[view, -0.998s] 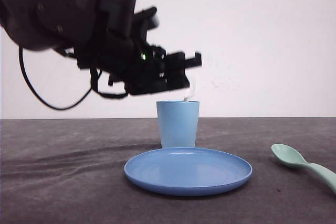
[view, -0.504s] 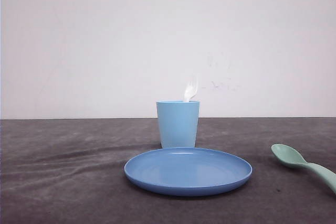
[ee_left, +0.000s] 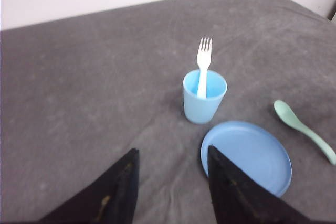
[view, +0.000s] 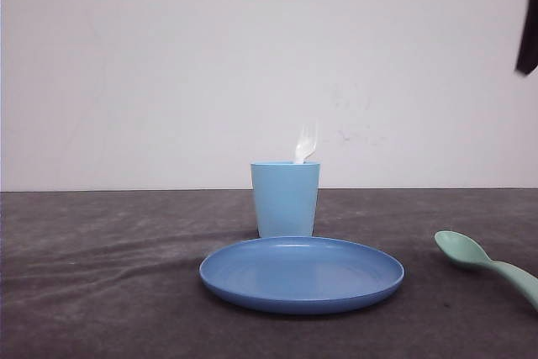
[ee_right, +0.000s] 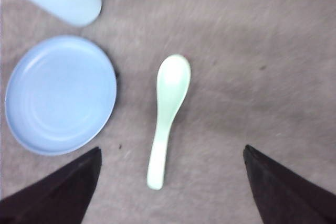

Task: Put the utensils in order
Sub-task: 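Open the left gripper and withdraw it upward, then lower the right gripper onto the mint-green spoon and grasp it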

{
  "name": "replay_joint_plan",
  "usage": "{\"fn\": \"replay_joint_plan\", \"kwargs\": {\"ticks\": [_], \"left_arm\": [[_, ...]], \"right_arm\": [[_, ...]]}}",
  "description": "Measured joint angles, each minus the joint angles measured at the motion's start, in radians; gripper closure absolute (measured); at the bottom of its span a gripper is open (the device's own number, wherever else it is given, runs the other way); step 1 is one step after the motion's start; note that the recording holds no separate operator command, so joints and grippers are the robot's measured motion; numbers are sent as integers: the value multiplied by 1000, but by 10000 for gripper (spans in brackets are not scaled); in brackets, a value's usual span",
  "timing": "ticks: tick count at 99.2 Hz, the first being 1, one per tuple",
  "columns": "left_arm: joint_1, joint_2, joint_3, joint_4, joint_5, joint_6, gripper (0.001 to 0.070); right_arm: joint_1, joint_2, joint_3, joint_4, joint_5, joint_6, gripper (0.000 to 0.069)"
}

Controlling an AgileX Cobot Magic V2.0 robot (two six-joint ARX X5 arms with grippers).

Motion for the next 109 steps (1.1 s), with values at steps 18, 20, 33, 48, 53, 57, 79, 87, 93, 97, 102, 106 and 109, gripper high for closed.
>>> {"fn": "replay_joint_plan", "kwargs": {"ticks": [18, 20, 33, 48, 53, 57, 79, 87, 93, 97, 102, 106, 109], "left_arm": [[0, -24, 0, -65, 0, -2, 470], [0, -25, 0, -71, 0, -2, 470], [0, -25, 0, -107, 0, -2, 470], [0, -25, 0, -129, 0, -3, 470], [0, -25, 0, -139, 0, -3, 470], [0, -25, 0, -145, 0, -3, 470], [0, -25, 0, -150, 0, -3, 470], [0, -25, 0, -150, 0, -3, 470], [0, -25, 0, -150, 0, -3, 470], [0, -25, 0, -151, 0, -3, 470], [0, -25, 0, -151, 0, -3, 470], [0, -25, 0, -151, 0, -3, 470], [0, -25, 0, -153, 0, -3, 470]], "right_arm": [[103, 145, 0, 26, 76, 40, 147], [113, 162, 0, 28, 86, 44, 147], [152, 264, 0, 58, 130, 64, 147], [158, 349, 0, 112, 136, 82, 147], [158, 372, 0, 119, 138, 89, 147], [158, 390, 0, 121, 139, 92, 147], [159, 472, 0, 138, 144, 96, 216], [160, 490, 0, 150, 144, 95, 252], [160, 505, 0, 158, 144, 96, 261], [160, 517, 0, 159, 147, 95, 265], [160, 530, 0, 160, 150, 96, 267], [160, 538, 0, 162, 151, 96, 269], [160, 543, 0, 165, 151, 96, 270]]}}
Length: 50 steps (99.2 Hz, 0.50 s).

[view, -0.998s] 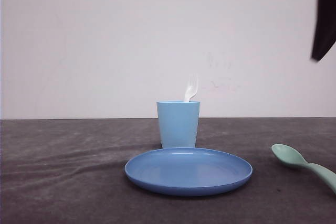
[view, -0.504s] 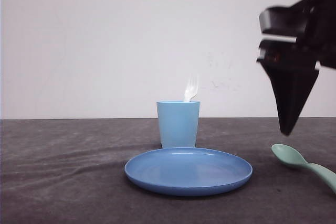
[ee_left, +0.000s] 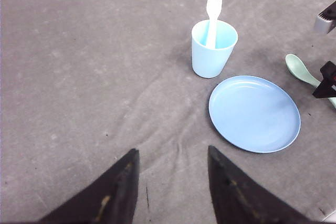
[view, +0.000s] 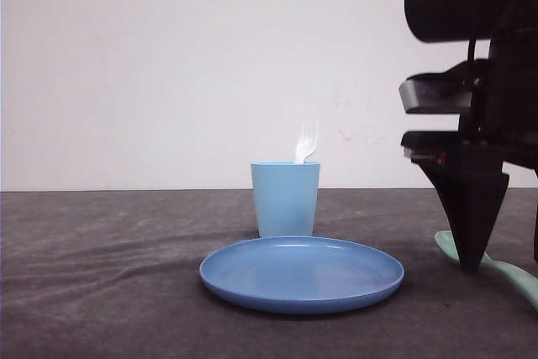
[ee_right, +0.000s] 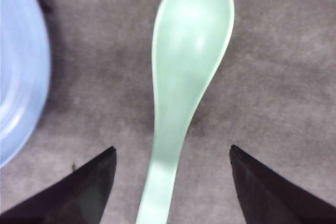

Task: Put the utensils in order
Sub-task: 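Lower the right gripper onto the mint-green spoon and grasp it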

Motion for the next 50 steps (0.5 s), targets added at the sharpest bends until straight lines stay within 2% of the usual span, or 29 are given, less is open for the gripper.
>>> {"fn": "replay_joint_plan", "kwargs": {"ticks": [27, 43, 50], "left_arm": [[0, 0, 0, -31, 0, 0, 470], [0, 0, 0, -35, 0, 0, 470], [0, 0, 0, -35, 0, 0, 470]], "right_arm": [[0, 27, 0, 25, 0, 0, 294], [0, 27, 0, 29, 0, 0, 444], [0, 27, 0, 29, 0, 0, 484]]}}
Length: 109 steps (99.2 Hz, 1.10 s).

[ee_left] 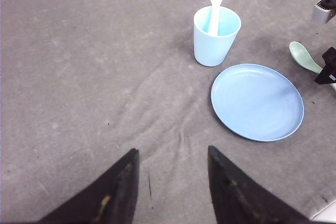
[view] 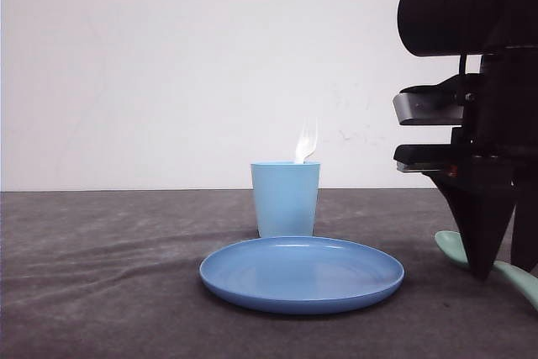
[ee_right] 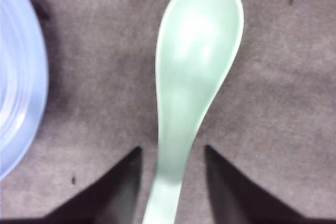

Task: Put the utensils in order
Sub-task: 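Lower the right gripper onto the mint-green spoon and grasp it, then lift the spoon with the right gripper and lower it into the cup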

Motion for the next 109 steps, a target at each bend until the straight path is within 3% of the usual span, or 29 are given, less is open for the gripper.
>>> {"fn": "replay_joint_plan", "kwargs": {"ticks": [42, 79, 95, 109], "left_arm": [[0, 0, 0, 0, 0, -1, 470], [0, 0, 0, 0, 0, -12, 470], [0, 0, 0, 0, 0, -12, 470], [0, 0, 0, 0, 0, -19, 470]], "right_arm": [[2, 0, 0, 0, 0, 2, 608], [7, -19, 2, 0, 34, -3, 612], [17, -128, 65, 9, 73, -24, 612], [58, -245, 143, 116, 81, -54, 612]]}}
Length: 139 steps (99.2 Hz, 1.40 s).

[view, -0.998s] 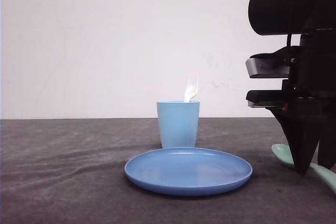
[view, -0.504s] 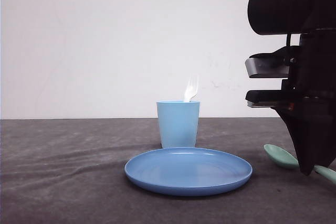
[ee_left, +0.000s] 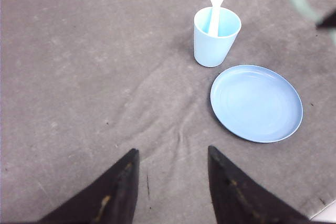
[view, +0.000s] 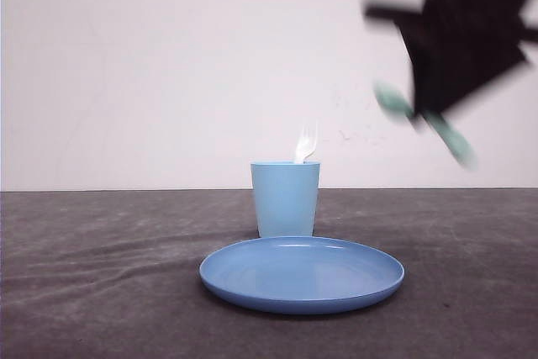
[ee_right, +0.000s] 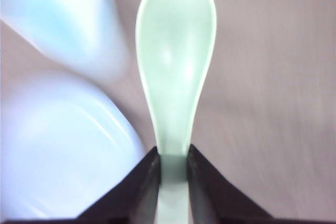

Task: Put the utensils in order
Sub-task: 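Lift the spoon with the right gripper and lower it into the cup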

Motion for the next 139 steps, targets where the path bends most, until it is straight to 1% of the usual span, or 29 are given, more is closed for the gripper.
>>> {"fn": "replay_joint_plan", "kwargs": {"ticks": [9, 17, 37, 46, 74, 91, 139], "left_arm": [[0, 0, 0, 1, 0, -1, 470], [0, 0, 0, 3, 0, -3, 470], [0, 0, 0, 18, 0, -4, 470], [0, 0, 0, 17, 0, -4, 470], [0, 0, 0, 17, 0, -4, 470], [0, 0, 0, 17, 0, -4, 470], [0, 0, 0, 16, 0, -5, 470]], "right_arm": [[32, -43, 18, 110, 0, -27, 612], [58, -47, 18, 215, -1, -51, 612], [102, 11, 18, 454, -3, -114, 613], [106, 62, 18, 529, -3, -142, 613], [106, 258, 18, 682, -3, -218, 613], [106, 334, 18, 766, -2, -238, 613], [105, 450, 17, 780, 7, -244, 613]]}}
